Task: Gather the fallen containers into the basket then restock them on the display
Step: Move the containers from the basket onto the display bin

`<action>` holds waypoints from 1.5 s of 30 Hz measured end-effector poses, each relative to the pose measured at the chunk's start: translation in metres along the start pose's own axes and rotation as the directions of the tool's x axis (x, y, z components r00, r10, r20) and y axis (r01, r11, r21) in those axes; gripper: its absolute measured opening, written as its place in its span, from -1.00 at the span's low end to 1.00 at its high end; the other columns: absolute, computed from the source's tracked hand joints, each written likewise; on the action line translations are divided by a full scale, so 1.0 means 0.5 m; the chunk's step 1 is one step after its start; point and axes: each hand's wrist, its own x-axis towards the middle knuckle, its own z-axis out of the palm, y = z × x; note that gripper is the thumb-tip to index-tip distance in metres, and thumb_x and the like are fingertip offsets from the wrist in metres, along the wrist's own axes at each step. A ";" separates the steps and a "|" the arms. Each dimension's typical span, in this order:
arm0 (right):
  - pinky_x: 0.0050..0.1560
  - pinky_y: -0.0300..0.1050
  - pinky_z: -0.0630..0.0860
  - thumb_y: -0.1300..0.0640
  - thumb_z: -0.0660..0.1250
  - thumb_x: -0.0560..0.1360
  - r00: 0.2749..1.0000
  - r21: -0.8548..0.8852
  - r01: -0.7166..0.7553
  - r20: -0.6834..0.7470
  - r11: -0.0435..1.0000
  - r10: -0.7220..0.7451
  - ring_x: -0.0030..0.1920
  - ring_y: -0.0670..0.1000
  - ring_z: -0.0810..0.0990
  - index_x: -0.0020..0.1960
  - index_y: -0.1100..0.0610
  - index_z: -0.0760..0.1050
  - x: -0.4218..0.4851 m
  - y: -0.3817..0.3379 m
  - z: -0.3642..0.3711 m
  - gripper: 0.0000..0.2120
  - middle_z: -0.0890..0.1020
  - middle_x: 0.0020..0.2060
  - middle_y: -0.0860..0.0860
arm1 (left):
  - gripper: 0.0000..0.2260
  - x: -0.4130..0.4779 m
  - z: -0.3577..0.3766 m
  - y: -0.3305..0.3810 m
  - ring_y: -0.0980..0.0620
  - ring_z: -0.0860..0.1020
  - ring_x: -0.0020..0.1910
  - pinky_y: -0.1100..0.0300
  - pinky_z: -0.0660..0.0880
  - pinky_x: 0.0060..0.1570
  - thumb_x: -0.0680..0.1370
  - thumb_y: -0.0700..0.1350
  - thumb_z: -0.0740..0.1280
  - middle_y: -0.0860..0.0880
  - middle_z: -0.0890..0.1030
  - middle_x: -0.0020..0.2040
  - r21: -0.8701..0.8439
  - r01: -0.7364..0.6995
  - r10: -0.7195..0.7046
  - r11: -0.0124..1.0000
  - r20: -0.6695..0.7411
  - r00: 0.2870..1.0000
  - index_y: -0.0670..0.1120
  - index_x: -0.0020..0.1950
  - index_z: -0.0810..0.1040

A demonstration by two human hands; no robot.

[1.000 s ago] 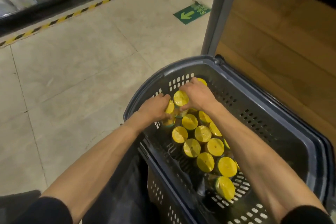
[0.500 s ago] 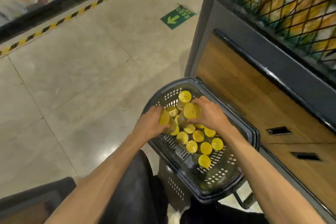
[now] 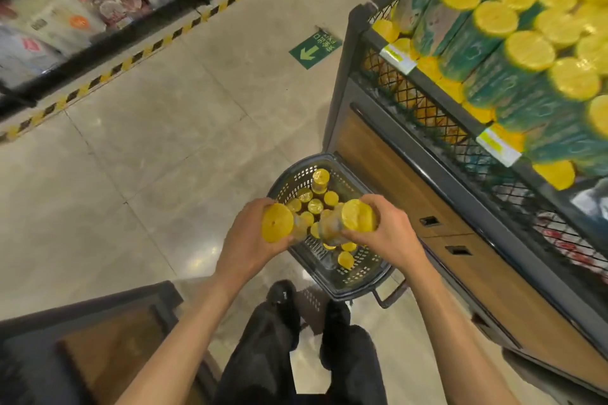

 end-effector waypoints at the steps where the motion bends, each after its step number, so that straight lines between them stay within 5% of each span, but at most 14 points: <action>1: 0.16 0.06 0.52 -0.25 0.55 0.26 1.000 -0.001 0.007 -0.003 1.000 -0.007 0.19 0.00 0.51 0.32 -0.05 0.40 -0.023 -0.014 -0.020 -0.28 0.55 0.20 -0.11 | -0.33 -0.025 -0.018 0.021 0.06 0.46 0.15 0.22 0.36 -0.01 0.30 0.23 0.51 0.06 0.47 0.22 -0.027 -0.004 0.003 1.000 -0.030 1.000 0.03 0.33 0.42; 8: 0.16 -0.02 0.51 -0.19 0.55 0.30 0.986 0.017 0.144 -0.083 0.989 -0.142 0.18 -0.08 0.49 0.33 -0.09 0.41 -0.118 -0.086 -0.105 -0.33 0.51 0.21 -0.15 | -0.32 -0.152 -0.074 0.120 0.14 0.49 0.10 0.18 0.46 0.06 0.21 0.35 0.40 0.12 0.52 0.18 -0.191 -0.016 -0.042 0.981 -0.295 0.955 0.12 0.27 0.47; 17: 0.11 -0.17 0.47 -0.21 0.53 0.31 0.960 -0.031 0.243 -0.135 0.969 -0.245 0.10 -0.20 0.48 0.28 -0.15 0.43 -0.109 -0.186 -0.123 -0.41 0.49 0.09 -0.27 | -0.33 -0.148 -0.143 0.100 0.25 0.48 0.13 0.15 0.51 0.10 0.27 0.22 0.55 0.19 0.50 0.18 -0.282 -0.085 -0.036 0.956 -0.400 0.916 0.13 0.33 0.45; 27: 0.12 -0.18 0.46 -0.24 0.51 0.29 0.943 0.009 0.086 -0.323 0.996 -0.078 0.15 -0.13 0.48 0.33 -0.07 0.44 -0.036 -0.397 -0.023 -0.33 0.53 0.18 -0.18 | -0.30 0.019 -0.398 -0.007 0.20 0.48 0.15 0.12 0.52 0.11 0.25 0.34 0.45 0.22 0.48 0.18 -0.247 -0.233 0.158 0.941 -0.292 0.943 0.15 0.33 0.44; 36: 0.10 -0.10 0.51 -0.30 0.49 0.29 0.866 0.125 -0.024 -0.494 0.992 0.083 0.14 -0.13 0.52 0.32 -0.09 0.45 0.073 -0.579 0.106 -0.33 0.55 0.16 -0.20 | -0.35 0.189 -0.598 -0.106 0.18 0.49 0.16 0.03 0.52 0.14 0.28 0.24 0.51 0.20 0.50 0.18 -0.180 -0.310 0.277 0.933 -0.187 0.943 0.14 0.32 0.46; 45: 0.05 -0.19 0.47 -0.31 0.52 0.25 0.812 0.163 -0.064 -0.565 0.985 0.146 0.11 -0.14 0.52 0.31 -0.12 0.45 0.270 -0.674 0.074 -0.31 0.55 0.13 -0.22 | -0.37 0.431 -0.693 -0.083 0.18 0.49 0.17 0.03 0.55 0.11 0.30 0.20 0.55 0.20 0.51 0.20 -0.163 -0.398 0.384 0.903 -0.110 0.917 0.13 0.32 0.46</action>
